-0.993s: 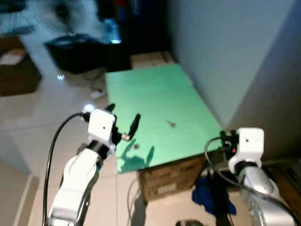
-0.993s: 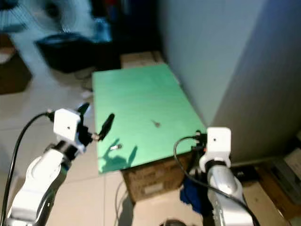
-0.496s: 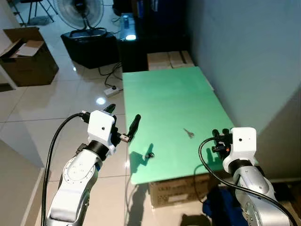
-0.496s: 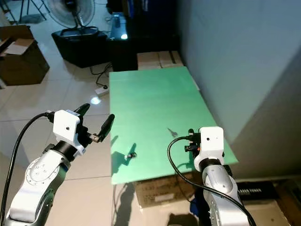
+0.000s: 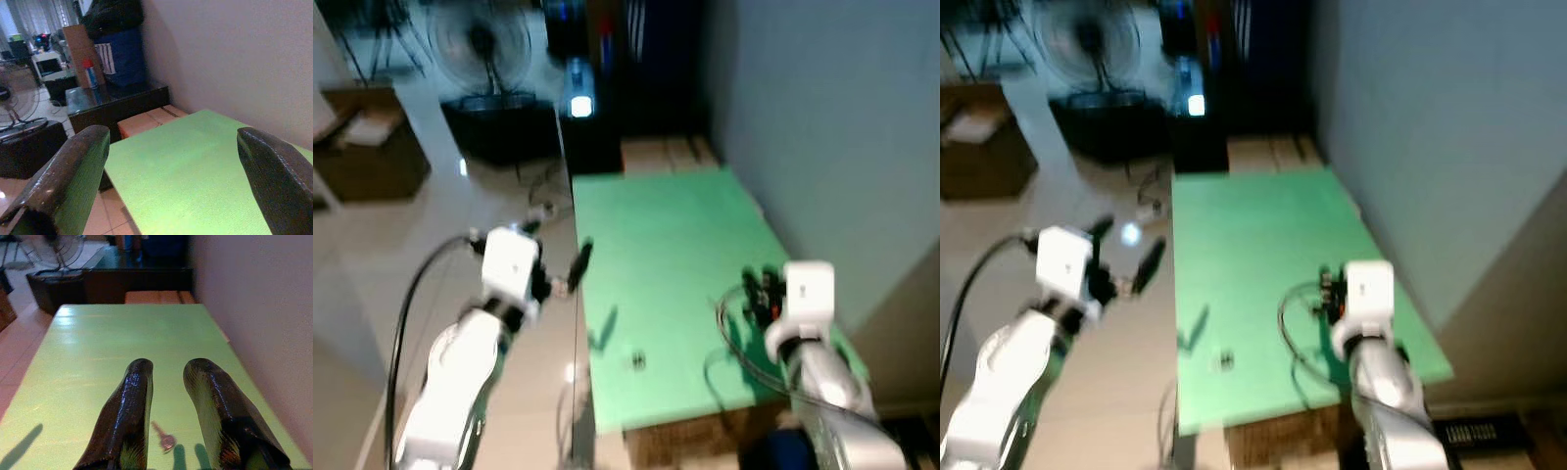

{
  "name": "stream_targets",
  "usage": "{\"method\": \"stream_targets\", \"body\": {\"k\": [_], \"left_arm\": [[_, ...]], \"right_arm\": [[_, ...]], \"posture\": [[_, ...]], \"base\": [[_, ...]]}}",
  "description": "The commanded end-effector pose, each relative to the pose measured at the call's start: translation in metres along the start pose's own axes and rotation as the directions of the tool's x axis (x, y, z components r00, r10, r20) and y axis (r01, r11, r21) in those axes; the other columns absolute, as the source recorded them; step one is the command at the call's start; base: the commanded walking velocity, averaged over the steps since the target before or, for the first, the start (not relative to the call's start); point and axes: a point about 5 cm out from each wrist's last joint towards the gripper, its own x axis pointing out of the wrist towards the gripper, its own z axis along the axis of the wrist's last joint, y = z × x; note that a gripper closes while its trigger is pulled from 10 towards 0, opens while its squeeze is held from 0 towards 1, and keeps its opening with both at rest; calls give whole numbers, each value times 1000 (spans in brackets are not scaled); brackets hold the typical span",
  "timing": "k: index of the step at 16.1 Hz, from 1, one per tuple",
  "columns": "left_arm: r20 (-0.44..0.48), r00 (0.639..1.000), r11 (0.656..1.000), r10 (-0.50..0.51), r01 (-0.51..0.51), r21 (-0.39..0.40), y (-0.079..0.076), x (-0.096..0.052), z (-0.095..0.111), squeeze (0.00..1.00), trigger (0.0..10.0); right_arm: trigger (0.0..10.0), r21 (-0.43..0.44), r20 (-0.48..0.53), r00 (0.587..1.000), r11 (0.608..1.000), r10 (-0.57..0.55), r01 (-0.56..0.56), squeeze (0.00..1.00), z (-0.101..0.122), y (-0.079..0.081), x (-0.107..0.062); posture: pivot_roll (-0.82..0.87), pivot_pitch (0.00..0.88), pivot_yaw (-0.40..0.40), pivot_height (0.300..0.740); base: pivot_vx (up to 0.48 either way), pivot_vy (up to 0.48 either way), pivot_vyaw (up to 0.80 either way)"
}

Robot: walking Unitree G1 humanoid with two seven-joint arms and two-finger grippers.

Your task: Hang keys on a hook

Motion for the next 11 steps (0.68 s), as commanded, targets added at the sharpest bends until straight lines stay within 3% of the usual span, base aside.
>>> {"method": "stream_targets", "body": {"k": [1,6,10,11], "left_arm": [[19,999,1000,-29,29,-3,-6,4,5,0,10000],[7,1000,1000,-27,27,7,-5,4,3,0,10000],[-3,997,997,-72,72,9,-9,3,2,0,10000],[-5,995,995,-97,97,4,-10,2,2,0,10000]], "right_arm": [[10000,-11,-6,999,999,-32,32,0,-2,-8,-2],[10000,2,-4,1000,1000,-12,12,0,-2,-7,-1],[10000,6,-71,997,1000,-12,13,0,-13,-10,5],[10000,26,-81,997,1000,4,-2,1000,-17,-10,11]], "posture": [[-58,24,69,740],[-56,27,73,740],[-51,36,82,740],[-50,40,89,740]], "base": [[296,0,0],[0,0,0],[0,0,0],[0,0,0]]}}
